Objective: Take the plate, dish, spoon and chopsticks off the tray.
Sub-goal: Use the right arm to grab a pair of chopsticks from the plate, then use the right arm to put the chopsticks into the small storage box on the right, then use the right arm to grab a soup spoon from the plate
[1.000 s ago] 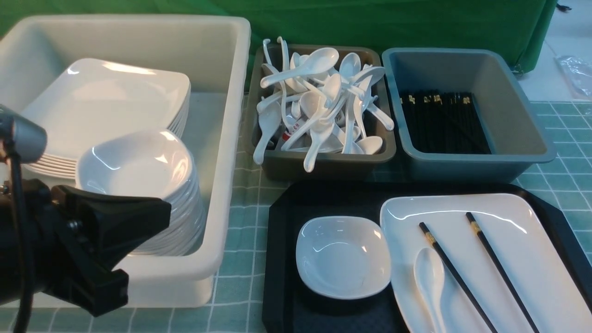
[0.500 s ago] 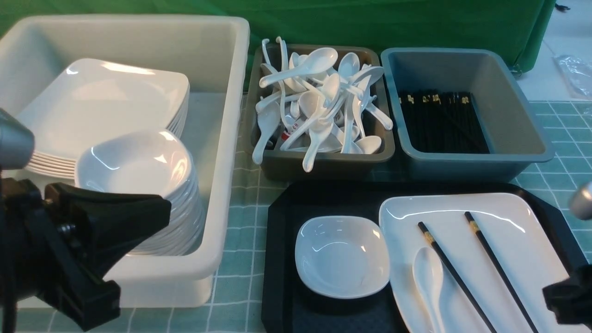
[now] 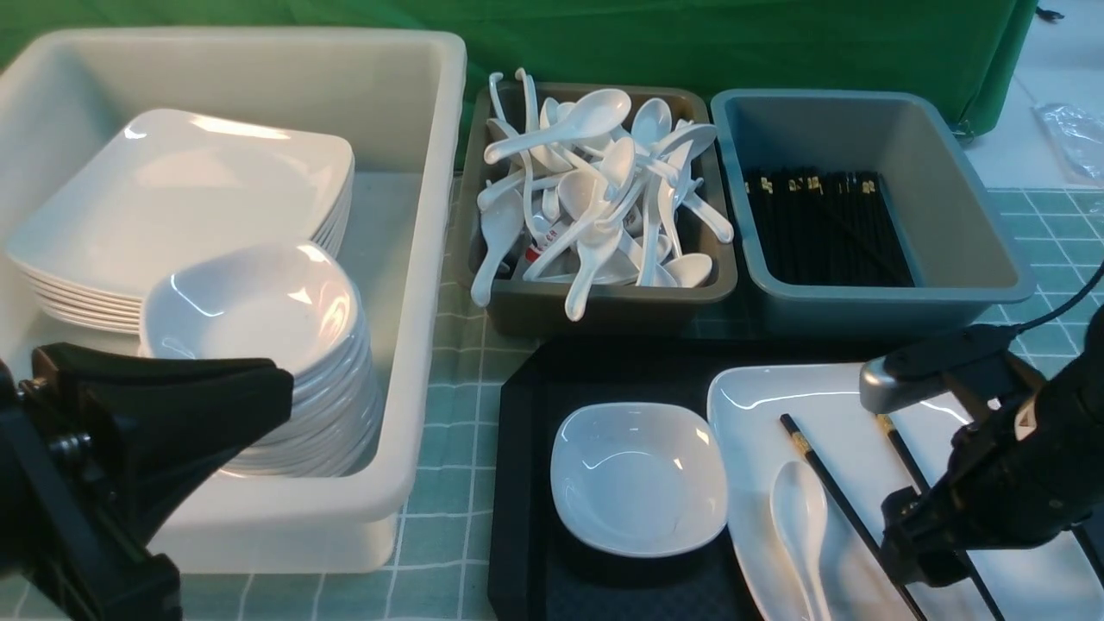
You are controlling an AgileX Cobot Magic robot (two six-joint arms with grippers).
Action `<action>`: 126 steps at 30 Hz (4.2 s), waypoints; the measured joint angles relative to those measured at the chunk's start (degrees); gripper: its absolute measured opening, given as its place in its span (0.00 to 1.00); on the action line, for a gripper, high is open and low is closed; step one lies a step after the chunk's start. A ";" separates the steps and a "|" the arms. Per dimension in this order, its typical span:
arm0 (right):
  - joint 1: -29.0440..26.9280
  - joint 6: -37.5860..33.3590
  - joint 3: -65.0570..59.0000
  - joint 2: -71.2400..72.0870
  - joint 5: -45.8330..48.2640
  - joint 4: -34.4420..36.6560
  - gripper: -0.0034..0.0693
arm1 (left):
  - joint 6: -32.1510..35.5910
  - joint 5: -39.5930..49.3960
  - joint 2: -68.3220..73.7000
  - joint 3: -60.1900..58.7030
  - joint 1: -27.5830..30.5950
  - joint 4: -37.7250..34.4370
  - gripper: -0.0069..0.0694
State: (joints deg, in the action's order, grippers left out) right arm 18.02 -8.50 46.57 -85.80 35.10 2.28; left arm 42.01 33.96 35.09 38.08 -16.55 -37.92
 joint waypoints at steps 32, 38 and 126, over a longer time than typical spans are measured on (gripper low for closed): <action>0.00 -0.01 0.64 -9.36 -12.52 -0.48 0.79 | 0.89 -0.03 0.00 0.00 0.00 0.00 0.11; 0.00 -0.01 0.64 -9.55 -13.24 -0.36 0.41 | 0.89 0.04 0.00 0.00 0.00 0.00 0.11; 15.06 22.98 5.18 -10.94 -4.02 -1.15 0.60 | 23.73 -4.35 0.00 0.00 0.00 -16.97 0.11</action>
State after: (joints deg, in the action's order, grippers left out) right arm 33.08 14.48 51.76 -96.74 31.08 1.14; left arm 65.74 29.61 35.09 38.08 -16.55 -54.89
